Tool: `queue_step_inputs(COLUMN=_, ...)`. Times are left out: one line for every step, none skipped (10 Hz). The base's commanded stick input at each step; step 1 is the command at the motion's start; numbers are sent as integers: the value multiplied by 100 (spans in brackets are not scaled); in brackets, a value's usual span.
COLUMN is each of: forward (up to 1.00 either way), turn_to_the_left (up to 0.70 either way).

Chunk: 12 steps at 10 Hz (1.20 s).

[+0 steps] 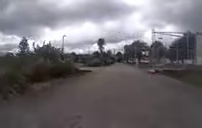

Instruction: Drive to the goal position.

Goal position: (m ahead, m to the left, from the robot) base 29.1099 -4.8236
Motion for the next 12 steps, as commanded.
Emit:
queue_step_inputs(forward=100, turn_to_the_left=-27)
queue_step_inputs(forward=100, turn_to_the_left=-27)
queue_step_inputs(forward=100, turn_to_the_left=-25)
queue_step_inputs(forward=100, turn_to_the_left=-17)
queue_step_inputs(forward=100, turn_to_the_left=-9)
queue_step_inputs(forward=100, turn_to_the_left=-1)
queue_step_inputs(forward=100, turn_to_the_left=-7)
queue_step_inputs(forward=100, turn_to_the_left=-15)
queue_step_inputs(forward=100, turn_to_the_left=-24)
queue_step_inputs(forward=100, turn_to_the_left=-27)
queue_step_inputs(forward=100, turn_to_the_left=-27)
queue_step_inputs(forward=100, turn_to_the_left=-27)
